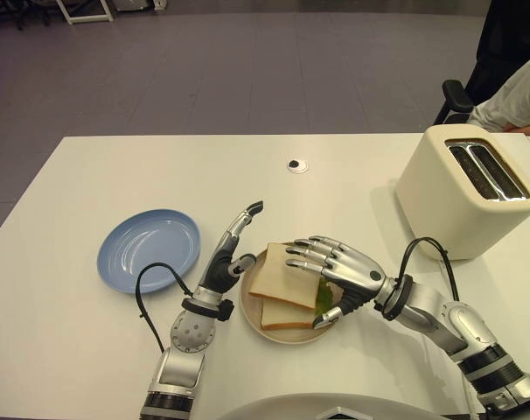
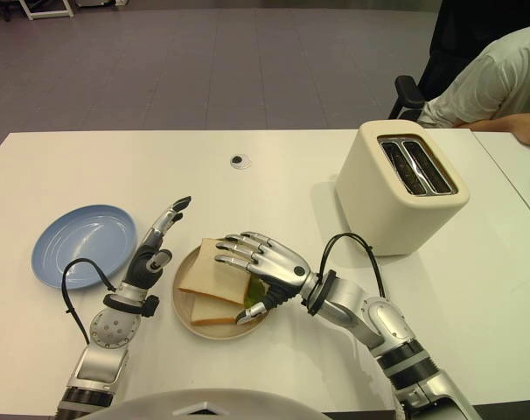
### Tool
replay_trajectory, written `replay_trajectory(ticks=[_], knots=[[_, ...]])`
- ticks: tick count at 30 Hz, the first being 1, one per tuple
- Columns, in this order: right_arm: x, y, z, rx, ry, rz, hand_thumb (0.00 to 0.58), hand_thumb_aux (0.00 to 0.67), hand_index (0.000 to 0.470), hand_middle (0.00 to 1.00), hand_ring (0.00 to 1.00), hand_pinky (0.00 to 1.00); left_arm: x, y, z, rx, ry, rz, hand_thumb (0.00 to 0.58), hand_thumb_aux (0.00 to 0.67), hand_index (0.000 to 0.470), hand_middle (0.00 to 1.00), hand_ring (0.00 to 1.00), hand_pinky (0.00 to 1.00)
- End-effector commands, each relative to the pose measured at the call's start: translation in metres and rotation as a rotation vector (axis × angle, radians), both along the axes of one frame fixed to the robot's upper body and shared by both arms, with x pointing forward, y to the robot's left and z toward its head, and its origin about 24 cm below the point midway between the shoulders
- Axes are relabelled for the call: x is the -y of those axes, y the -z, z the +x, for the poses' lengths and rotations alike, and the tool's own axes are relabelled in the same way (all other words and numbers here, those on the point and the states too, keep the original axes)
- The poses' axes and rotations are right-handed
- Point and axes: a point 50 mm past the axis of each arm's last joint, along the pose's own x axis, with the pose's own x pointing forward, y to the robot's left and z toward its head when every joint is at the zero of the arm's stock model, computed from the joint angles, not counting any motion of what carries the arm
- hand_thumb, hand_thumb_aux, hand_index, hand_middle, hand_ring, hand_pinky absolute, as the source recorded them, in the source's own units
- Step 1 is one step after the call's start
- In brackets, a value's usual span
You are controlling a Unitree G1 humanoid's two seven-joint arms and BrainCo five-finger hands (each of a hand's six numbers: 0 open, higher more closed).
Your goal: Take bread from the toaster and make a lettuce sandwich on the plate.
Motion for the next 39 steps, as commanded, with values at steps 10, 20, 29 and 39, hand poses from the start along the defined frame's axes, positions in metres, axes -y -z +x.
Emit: replay_trajectory(ticks=[10, 20, 29, 39], knots=[[0.012, 0.013, -0.023, -0.323, -0.246, -0.17, 0.0, 0.0, 0.0, 0.0, 0.0, 0.0, -0.001, 0.003, -0.001, -0.018, -0.004, 0.025, 0.0, 0.0, 0.0, 0.0, 0.0, 0.0], [0.022, 0.025, -0.025, -0.327, -0.275, -0.379, 0.0, 0.0, 0.0, 0.0, 0.0, 0.0, 0.0, 0.003, 0.0, -0.015, -0.002, 0.042, 0.0, 0.0, 0.0, 0.0, 0.0, 0.0], [0.038, 0.052, -0.036, -0.28, -0.325, -0.686, 0.0, 0.0, 0.0, 0.0, 0.0, 0.0, -0.001, 0.002, 0.0, -0.012, -0.001, 0.049, 0.0, 0.0, 0.0, 0.0, 0.0, 0.0], [0.04, 0.053, -0.016, -0.245, -0.221, -0.615, 0.0, 0.0, 0.0, 0.0, 0.0, 0.0, -0.002, 0.002, 0.0, -0.009, -0.002, 0.06, 0.0, 0.0, 0.0, 0.0, 0.0, 0.0]])
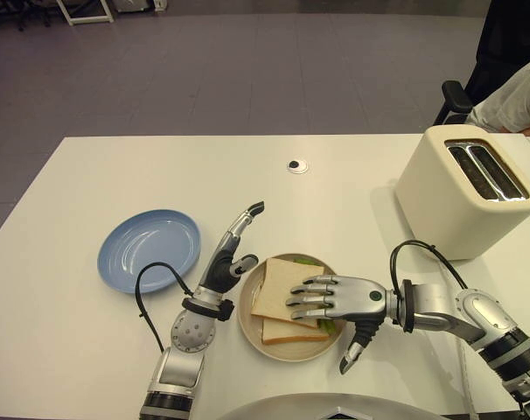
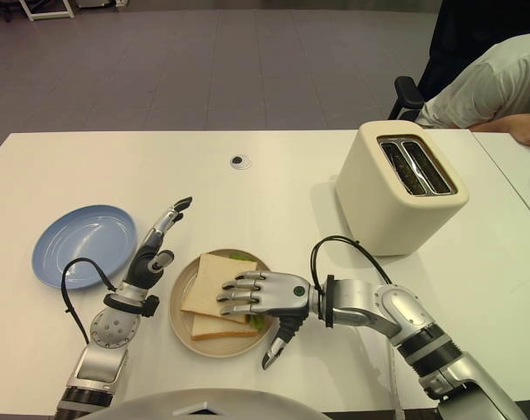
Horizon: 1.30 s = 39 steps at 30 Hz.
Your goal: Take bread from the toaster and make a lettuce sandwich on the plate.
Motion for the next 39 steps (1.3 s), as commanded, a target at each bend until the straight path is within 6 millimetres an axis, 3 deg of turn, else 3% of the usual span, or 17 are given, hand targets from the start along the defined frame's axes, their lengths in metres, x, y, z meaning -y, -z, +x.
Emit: replay_trajectory(ticks=[1, 7, 12, 15, 18, 22, 23, 24, 25, 26, 27, 30, 33, 36, 39], knots=[[0.029, 0.042, -0.003, -0.083, 0.093, -0.303, 0.0, 0.0, 0.0, 0.0, 0.0, 0.0, -0.002, 0.002, 0.0, -0.013, -0.003, 0.036, 0.0, 0.0, 0.0, 0.0, 0.0, 0.0], [0.021, 0.027, 0.0, -0.067, 0.074, -0.184, 0.0, 0.0, 0.0, 0.0, 0.0, 0.0, -0.003, 0.001, -0.001, -0.011, -0.006, 0.038, 0.0, 0.0, 0.0, 0.0, 0.0, 0.0], [0.01, -0.008, 0.01, 0.05, 0.082, 0.03, 0.0, 0.0, 0.0, 0.0, 0.0, 0.0, -0.005, -0.004, -0.001, 0.004, -0.006, 0.035, 0.0, 0.0, 0.0, 0.0, 0.0, 0.0], [0.006, -0.048, 0.025, 0.189, 0.164, 0.258, 0.0, 0.0, 0.0, 0.0, 0.0, 0.0, -0.009, -0.019, -0.003, 0.052, -0.011, 0.027, 0.0, 0.0, 0.0, 0.0, 0.0, 0.0], [0.015, -0.083, 0.02, 0.172, 0.176, 0.424, 0.0, 0.0, 0.0, 0.0, 0.0, 0.0, -0.02, -0.047, -0.011, 0.128, -0.014, 0.063, 0.0, 0.0, 0.0, 0.0, 0.0, 0.0], [0.038, -0.088, 0.008, -0.046, 0.19, 0.384, 0.0, 0.0, 0.0, 0.0, 0.0, 0.0, -0.027, -0.069, -0.031, 0.13, 0.064, 0.178, 0.0, 0.0, 0.0, 0.0, 0.0, 0.0], [0.045, -0.085, 0.005, -0.104, 0.196, 0.34, 0.0, 0.0, 0.0, 0.06, 0.06, 0.06, -0.026, -0.067, -0.038, 0.09, 0.13, 0.232, 0.0, 0.0, 0.0, 0.14, 0.14, 0.14], [0.053, -0.082, 0.0, -0.171, 0.208, 0.288, 0.0, 0.0, 0.0, 0.45, 0.45, 0.45, -0.026, -0.061, -0.047, 0.03, 0.21, 0.306, 0.0, 0.0, 0.0, 0.88, 0.88, 0.88], [0.06, -0.079, -0.006, -0.239, 0.219, 0.241, 0.0, 0.0, 0.0, 0.65, 0.65, 0.65, -0.028, -0.054, -0.056, -0.037, 0.281, 0.373, 0.47, 0.378, 0.265, 1.0, 1.0, 1.0], [0.067, -0.077, -0.012, -0.304, 0.233, 0.191, 0.468, 0.376, 0.264, 0.94, 0.94, 0.94, -0.032, -0.049, -0.065, -0.099, 0.333, 0.418, 0.576, 0.617, 0.433, 1.0, 1.0, 1.0], [0.071, -0.075, -0.017, -0.36, 0.24, 0.154, 0.58, 0.67, 0.47, 1.0, 1.0, 1.0, -0.037, -0.047, -0.071, -0.15, 0.366, 0.447, 0.58, 0.67, 0.47, 1.0, 1.0, 1.0], [0.074, -0.066, -0.032, -0.504, 0.224, 0.085, 0.58, 0.67, 0.47, 1.0, 1.0, 1.0, -0.051, -0.045, -0.072, -0.219, 0.364, 0.485, 0.58, 0.67, 0.47, 1.0, 1.0, 1.0], [0.071, -0.052, -0.04, -0.571, 0.221, 0.018, 0.58, 0.67, 0.47, 1.0, 1.0, 1.0, -0.048, -0.041, -0.074, -0.266, 0.433, 0.501, 0.58, 0.67, 0.47, 1.0, 1.0, 1.0], [0.068, -0.035, -0.047, -0.61, 0.218, -0.076, 0.58, 0.67, 0.47, 1.0, 1.0, 1.0, -0.038, -0.025, -0.087, -0.388, 0.554, 0.537, 0.58, 0.67, 0.47, 1.0, 1.0, 1.0], [0.071, -0.011, -0.042, -0.592, 0.279, -0.153, 0.58, 0.67, 0.47, 1.0, 1.0, 1.0, -0.036, -0.003, -0.087, -0.464, 0.567, 0.686, 0.58, 0.67, 0.47, 1.0, 1.0, 1.0]])
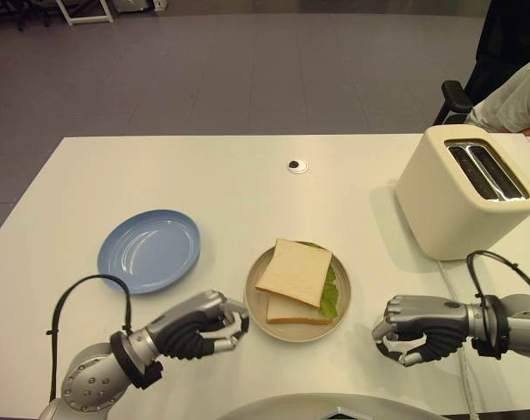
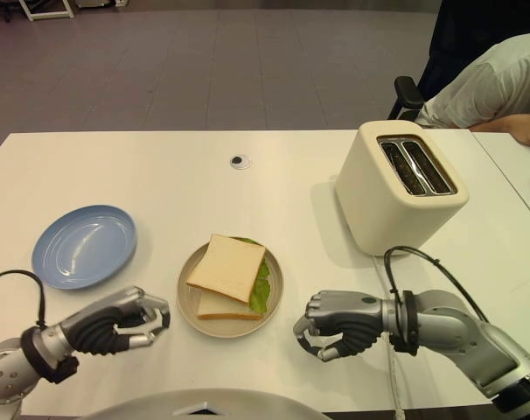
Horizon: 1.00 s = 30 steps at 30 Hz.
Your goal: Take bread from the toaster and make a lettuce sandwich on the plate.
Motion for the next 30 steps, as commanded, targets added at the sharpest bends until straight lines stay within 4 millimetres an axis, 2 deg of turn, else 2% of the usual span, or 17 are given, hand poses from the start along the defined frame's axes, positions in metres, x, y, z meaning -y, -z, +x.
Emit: replay_trajectory(ticks=[1, 6, 10, 14, 18, 25, 30], knots=[[0.001, 0.033, 0.003, -0.012, 0.04, -0.107, 0.58, 0.67, 0.47, 0.99, 0.99, 0.99, 0.001, 0.03, 0.0, -0.056, 0.035, 0.215, 0.58, 0.67, 0.47, 1.0, 1.0, 1.0], [-0.026, 0.06, -0.012, -0.026, 0.0, -0.075, 0.58, 0.67, 0.47, 1.0, 1.0, 1.0, 0.006, 0.057, 0.006, -0.067, 0.081, 0.352, 0.58, 0.67, 0.47, 1.0, 1.0, 1.0], [-0.037, 0.076, -0.008, 0.013, 0.011, -0.102, 0.58, 0.67, 0.47, 0.99, 0.99, 0.99, 0.013, 0.068, 0.01, -0.048, 0.1, 0.372, 0.58, 0.67, 0.47, 1.0, 1.0, 1.0], [-0.046, 0.084, 0.002, 0.044, 0.033, -0.101, 0.58, 0.67, 0.47, 0.99, 0.99, 0.99, 0.017, 0.073, 0.03, 0.036, 0.081, 0.388, 0.58, 0.67, 0.47, 1.0, 1.0, 1.0], [-0.054, 0.087, 0.029, 0.073, 0.074, -0.066, 0.58, 0.67, 0.47, 0.98, 0.98, 0.98, 0.018, 0.08, 0.049, 0.068, 0.051, 0.397, 0.58, 0.67, 0.47, 1.0, 1.0, 1.0], [-0.068, 0.099, 0.094, 0.191, 0.159, -0.042, 0.58, 0.67, 0.47, 0.98, 0.98, 0.98, 0.024, 0.081, 0.117, 0.219, 0.016, 0.456, 0.58, 0.67, 0.47, 1.0, 1.0, 1.0], [-0.068, 0.098, 0.116, 0.254, 0.188, -0.028, 0.58, 0.67, 0.47, 0.96, 0.96, 0.96, 0.018, 0.081, 0.142, 0.259, -0.008, 0.451, 0.58, 0.67, 0.47, 1.0, 1.0, 1.0]])
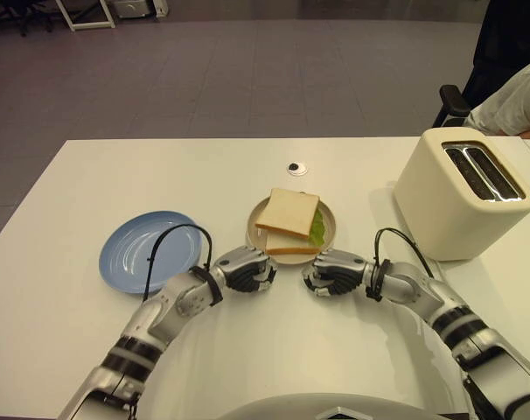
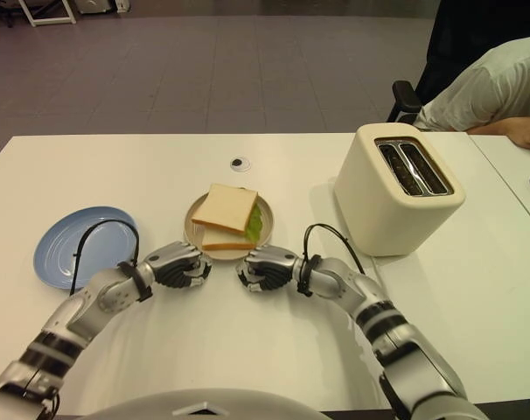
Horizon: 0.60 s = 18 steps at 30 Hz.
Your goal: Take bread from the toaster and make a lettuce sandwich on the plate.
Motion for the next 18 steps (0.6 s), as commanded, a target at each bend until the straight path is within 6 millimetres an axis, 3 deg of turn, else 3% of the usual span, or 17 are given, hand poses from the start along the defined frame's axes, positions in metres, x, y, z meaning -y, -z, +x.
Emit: replay_trajectory(ticks=[1, 4, 6, 7, 8, 9, 10, 11, 12, 13, 14, 15, 16, 18], knots=[[0.016, 0.028, -0.003, -0.058, 0.016, -0.153, 0.58, 0.67, 0.47, 0.96, 0.96, 0.96, -0.018, 0.027, 0.001, -0.079, -0.039, 0.112, 0.58, 0.67, 0.47, 1.0, 1.0, 1.0], [0.017, 0.025, -0.001, -0.031, 0.008, -0.134, 0.58, 0.67, 0.47, 0.96, 0.96, 0.96, -0.021, 0.027, -0.001, -0.069, -0.043, 0.085, 0.58, 0.67, 0.47, 1.0, 1.0, 1.0], [0.02, 0.02, -0.002, -0.003, 0.008, -0.103, 0.543, 0.502, 0.352, 0.86, 0.86, 0.86, -0.021, 0.024, -0.005, -0.046, -0.035, 0.058, 0.58, 0.67, 0.47, 1.0, 1.0, 1.0], [0.023, 0.013, -0.001, 0.034, 0.014, -0.064, 0.462, 0.368, 0.258, 0.47, 0.47, 0.47, -0.02, 0.018, -0.009, -0.011, -0.023, 0.038, 0.58, 0.67, 0.47, 1.0, 1.0, 1.0], [0.028, 0.004, -0.002, 0.082, 0.021, -0.017, 0.301, 0.205, 0.144, 0.27, 0.27, 0.27, -0.018, 0.008, -0.015, 0.034, -0.013, 0.007, 0.58, 0.67, 0.47, 1.0, 1.0, 1.0], [0.033, -0.007, -0.002, 0.127, 0.03, 0.029, 0.0, 0.0, 0.0, 0.0, 0.0, 0.0, -0.017, -0.002, -0.02, 0.076, -0.007, -0.021, 0.578, 0.636, 0.446, 1.0, 1.0, 1.0], [0.039, -0.019, -0.005, 0.176, 0.04, 0.081, 0.0, 0.0, 0.0, 0.0, 0.0, 0.0, -0.017, -0.014, -0.028, 0.117, -0.007, -0.064, 0.555, 0.531, 0.372, 1.0, 1.0, 1.0], [0.045, -0.032, -0.01, 0.221, 0.047, 0.141, 0.0, 0.0, 0.0, 0.0, 0.0, 0.0, -0.019, -0.027, -0.037, 0.156, -0.016, -0.115, 0.493, 0.41, 0.288, 1.0, 1.0, 1.0], [0.052, -0.047, -0.016, 0.255, 0.063, 0.225, 0.0, 0.0, 0.0, 0.0, 0.0, 0.0, -0.021, -0.043, -0.048, 0.197, -0.036, -0.197, 0.014, 0.008, 0.006, 1.0, 1.0, 1.0], [0.056, -0.059, -0.024, 0.276, 0.071, 0.304, 0.0, 0.0, 0.0, 0.0, 0.0, 0.0, -0.023, -0.056, -0.06, 0.227, -0.056, -0.28, 0.0, 0.0, 0.0, 1.0, 1.0, 1.0], [0.059, -0.068, -0.034, 0.273, 0.076, 0.383, 0.0, 0.0, 0.0, 0.0, 0.0, 0.0, -0.025, -0.065, -0.071, 0.236, -0.074, -0.371, 0.0, 0.0, 0.0, 0.5, 0.5, 0.5], [0.061, -0.073, -0.044, 0.248, 0.079, 0.457, 0.0, 0.0, 0.0, 0.0, 0.0, 0.0, -0.025, -0.069, -0.082, 0.226, -0.088, -0.446, 0.0, 0.0, 0.0, 0.15, 0.15, 0.15], [0.061, -0.074, -0.052, 0.206, 0.088, 0.518, 0.0, 0.0, 0.0, 0.0, 0.0, 0.0, -0.025, -0.069, -0.091, 0.193, -0.1, -0.51, 0.0, 0.0, 0.0, 0.0, 0.0, 0.0], [0.059, -0.073, -0.061, 0.108, 0.144, 0.656, 0.0, 0.0, 0.0, 0.0, 0.0, 0.0, -0.025, -0.063, -0.1, 0.151, -0.16, -0.697, 0.0, 0.0, 0.0, 0.0, 0.0, 0.0]])
